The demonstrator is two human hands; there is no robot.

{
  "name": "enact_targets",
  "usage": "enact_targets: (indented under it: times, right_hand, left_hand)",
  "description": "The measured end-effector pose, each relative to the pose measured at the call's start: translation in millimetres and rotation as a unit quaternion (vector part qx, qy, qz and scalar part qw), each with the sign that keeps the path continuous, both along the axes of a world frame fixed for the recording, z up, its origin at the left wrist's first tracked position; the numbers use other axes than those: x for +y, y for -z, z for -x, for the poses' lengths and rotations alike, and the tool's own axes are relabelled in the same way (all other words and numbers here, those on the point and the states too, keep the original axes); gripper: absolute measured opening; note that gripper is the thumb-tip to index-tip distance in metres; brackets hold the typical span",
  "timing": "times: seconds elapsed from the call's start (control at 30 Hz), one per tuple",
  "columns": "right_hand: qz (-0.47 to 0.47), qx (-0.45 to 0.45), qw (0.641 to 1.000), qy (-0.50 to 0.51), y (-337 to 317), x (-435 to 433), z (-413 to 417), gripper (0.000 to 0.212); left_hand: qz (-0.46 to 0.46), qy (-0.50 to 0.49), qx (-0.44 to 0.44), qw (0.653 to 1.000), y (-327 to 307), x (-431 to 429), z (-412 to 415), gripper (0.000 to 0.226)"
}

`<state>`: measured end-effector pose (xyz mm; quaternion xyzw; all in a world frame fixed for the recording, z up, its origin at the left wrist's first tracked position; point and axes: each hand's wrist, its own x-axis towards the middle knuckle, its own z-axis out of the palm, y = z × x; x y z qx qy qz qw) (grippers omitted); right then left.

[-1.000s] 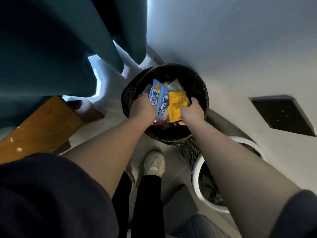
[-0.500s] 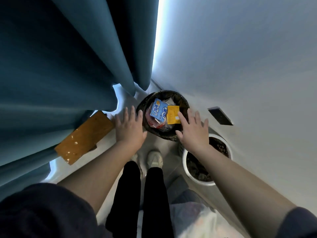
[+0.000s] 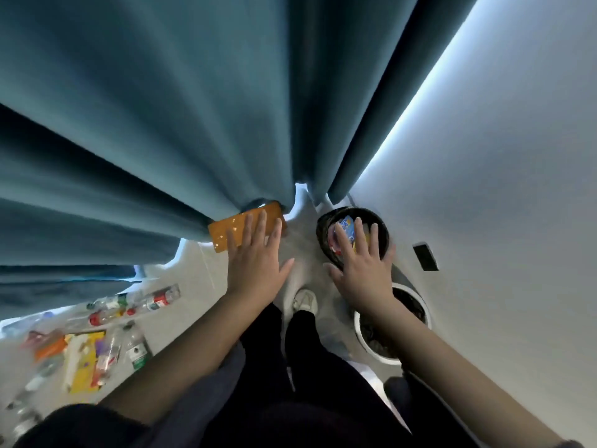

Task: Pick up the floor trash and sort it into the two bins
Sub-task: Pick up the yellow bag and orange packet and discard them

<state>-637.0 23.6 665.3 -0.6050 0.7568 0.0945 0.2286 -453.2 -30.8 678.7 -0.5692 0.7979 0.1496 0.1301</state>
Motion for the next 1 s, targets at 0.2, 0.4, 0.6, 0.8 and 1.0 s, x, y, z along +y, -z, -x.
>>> enact_targets:
  times: [0.2, 0.4, 0.6, 0.8, 1.0]
  right_hand:
    - [0.059, -0.014, 0.979, -0.195, -43.3, -31.5, -83.8, 0.075]
    - [0.089, -0.012, 0.946, -0.312, -61.5, -49.3, -177.8, 0.072]
    - [0.05, -0.014, 0.93, -0.364, -58.8, -32.1, -298.0, 0.072]
    - [0.006, -0.048, 0.918, -0.393, -59.6, -0.6, -429.4, 0.071]
    - [-0.005, -0.046, 0.895, -0.444, -60.9, 9.5, -527.0, 0.072]
  left_hand:
    - [0.032, -0.17, -0.019, 0.985, -26.0, 53.8, -83.8, 0.074]
    - [0.031, -0.315, -0.037, 0.948, -27.5, 96.0, -172.2, 0.074]
    - [0.072, -0.403, 0.003, 0.912, -29.0, 126.8, -286.8, 0.07]
    - [0.089, -0.445, -0.017, 0.891, -32.1, 173.6, -425.4, 0.068]
    - [0.057, -0.507, -0.027, 0.86, -25.4, 217.3, -523.2, 0.067]
